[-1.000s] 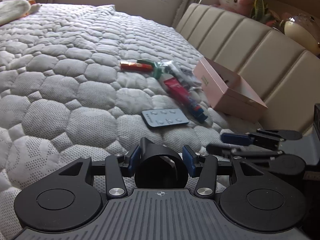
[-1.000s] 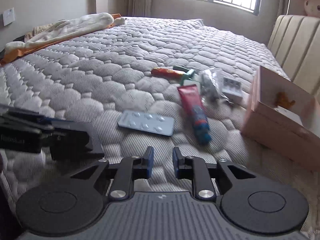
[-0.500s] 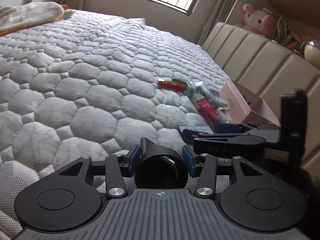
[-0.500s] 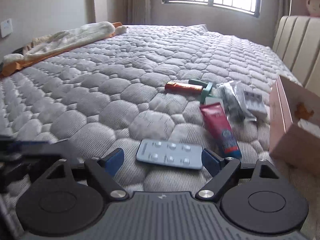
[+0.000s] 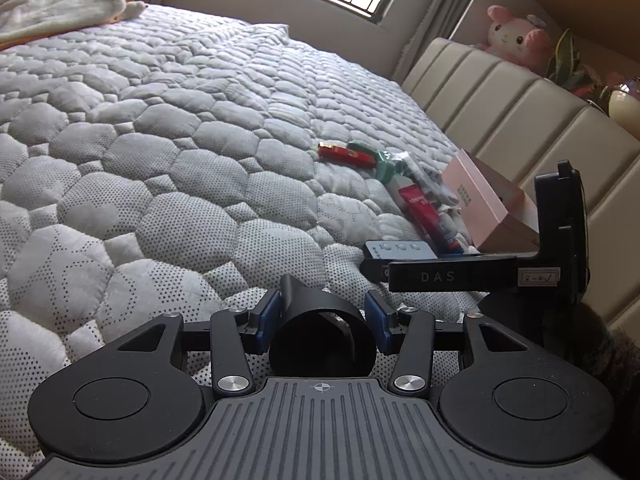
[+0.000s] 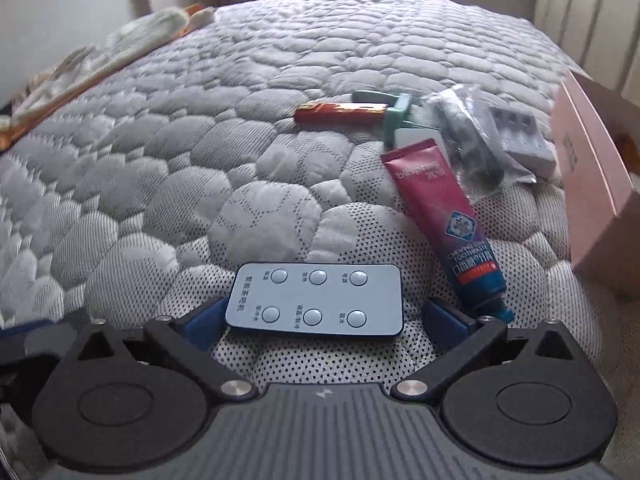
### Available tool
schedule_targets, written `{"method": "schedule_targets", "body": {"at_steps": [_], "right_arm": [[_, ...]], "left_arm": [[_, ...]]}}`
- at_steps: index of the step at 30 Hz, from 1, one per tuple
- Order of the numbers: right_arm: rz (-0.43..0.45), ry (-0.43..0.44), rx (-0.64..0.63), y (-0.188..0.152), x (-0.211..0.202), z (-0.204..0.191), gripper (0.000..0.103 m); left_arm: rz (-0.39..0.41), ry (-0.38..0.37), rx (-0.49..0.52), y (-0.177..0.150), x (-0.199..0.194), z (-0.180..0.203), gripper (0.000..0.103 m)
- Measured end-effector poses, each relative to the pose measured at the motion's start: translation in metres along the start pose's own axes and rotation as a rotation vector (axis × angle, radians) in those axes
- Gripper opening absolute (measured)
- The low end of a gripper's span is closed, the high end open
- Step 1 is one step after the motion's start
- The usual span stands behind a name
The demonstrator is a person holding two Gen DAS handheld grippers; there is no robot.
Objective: Organize rigid objects
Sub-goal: 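Grasp the grey remote control with the right gripper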
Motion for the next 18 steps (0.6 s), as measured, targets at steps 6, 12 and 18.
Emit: {"method": "schedule_targets", "body": {"at_steps": [6,12,18], "right_arm": [[0.059,0.02,-0.062,0.0,-0.019,-0.009,0.087],[0.137,0.02,-0.082,-0.023,-0.086,0.002,0.087],[0.225,-0.207,-0.115,-0.072,-0.167,0.054,0.087]], "left_arm": [[-0.026,-0.008,0.032,-0.007,0.003,0.011,0.051],[-0.099,-0.135,0.129,-0.028,0.002,0.068,0.051],[-0.15,-0.275,0.245,-0.033,0.008,0.155,0.05]]}}
Point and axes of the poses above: each gripper's, at about its wrist camera, not at the fingertips, and x roughly the way its jaws point, z to its right, y to its top, the point moved 8 cm from there along x, roughly the way its jaws point, and after that the axes turned 8 degrees about y, right-handed, at the moved point
